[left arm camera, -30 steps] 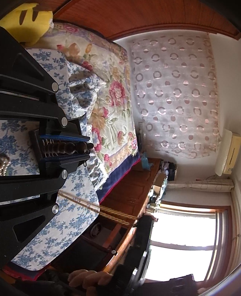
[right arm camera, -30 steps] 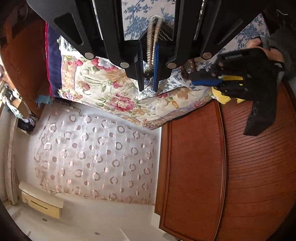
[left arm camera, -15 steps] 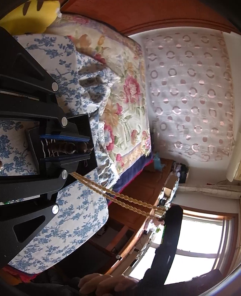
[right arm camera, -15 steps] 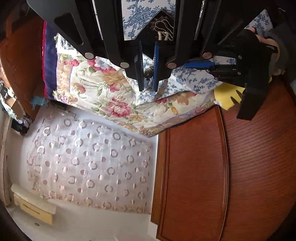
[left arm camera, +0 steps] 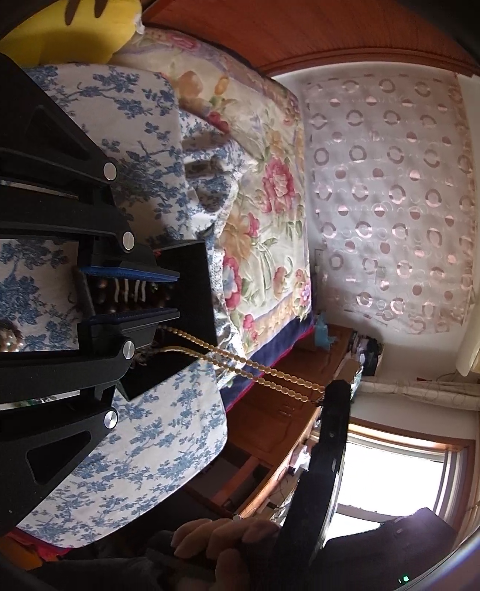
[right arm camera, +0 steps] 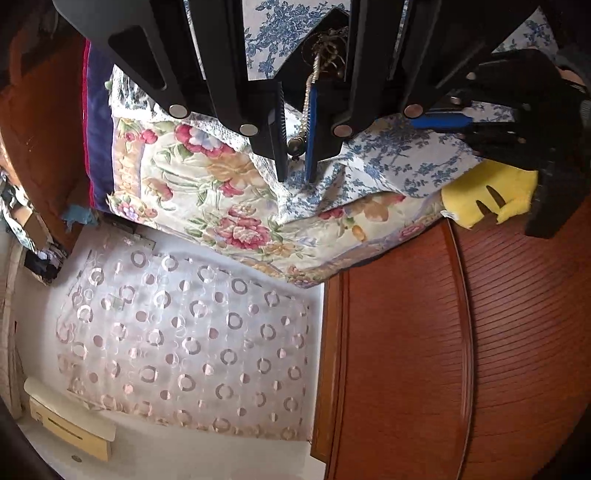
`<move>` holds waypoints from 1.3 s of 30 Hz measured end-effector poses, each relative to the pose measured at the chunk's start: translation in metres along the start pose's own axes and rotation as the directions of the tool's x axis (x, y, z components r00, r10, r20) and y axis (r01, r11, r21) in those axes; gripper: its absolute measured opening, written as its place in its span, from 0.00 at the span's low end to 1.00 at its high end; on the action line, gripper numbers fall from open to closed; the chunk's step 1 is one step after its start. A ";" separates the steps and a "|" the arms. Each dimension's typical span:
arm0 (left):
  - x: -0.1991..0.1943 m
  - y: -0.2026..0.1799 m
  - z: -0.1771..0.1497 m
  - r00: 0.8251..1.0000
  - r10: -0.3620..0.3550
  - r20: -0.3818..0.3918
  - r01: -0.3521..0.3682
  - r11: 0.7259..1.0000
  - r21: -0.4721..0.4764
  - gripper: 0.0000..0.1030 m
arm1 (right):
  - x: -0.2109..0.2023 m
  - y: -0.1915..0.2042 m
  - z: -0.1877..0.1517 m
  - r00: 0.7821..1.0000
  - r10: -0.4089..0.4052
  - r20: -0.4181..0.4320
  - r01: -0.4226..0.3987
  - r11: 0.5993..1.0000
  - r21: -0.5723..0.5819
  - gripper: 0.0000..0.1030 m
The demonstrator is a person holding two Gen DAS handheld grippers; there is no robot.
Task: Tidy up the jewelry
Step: 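Open both tools over the black box to drop the bead bracelet and gold chain, then grasp the pearl necklace from the pile with the left tool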
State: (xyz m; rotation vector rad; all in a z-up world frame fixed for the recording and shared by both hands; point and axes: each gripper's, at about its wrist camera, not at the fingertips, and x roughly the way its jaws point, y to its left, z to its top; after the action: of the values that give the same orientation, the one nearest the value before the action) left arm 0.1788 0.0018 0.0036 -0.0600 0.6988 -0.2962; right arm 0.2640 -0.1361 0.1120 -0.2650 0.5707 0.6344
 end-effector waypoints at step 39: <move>-0.025 -0.022 -0.124 0.986 0.030 -0.166 -0.021 0.998 0.055 0.47 | -0.031 0.063 -0.213 0.971 0.064 -0.229 -0.023 0.984 0.177 0.26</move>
State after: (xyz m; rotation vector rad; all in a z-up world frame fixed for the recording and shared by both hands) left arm 0.0759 -0.0065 -0.0721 0.0245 0.8572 -0.2976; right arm 0.1147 -0.1871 -0.0478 -0.1648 0.8560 0.5956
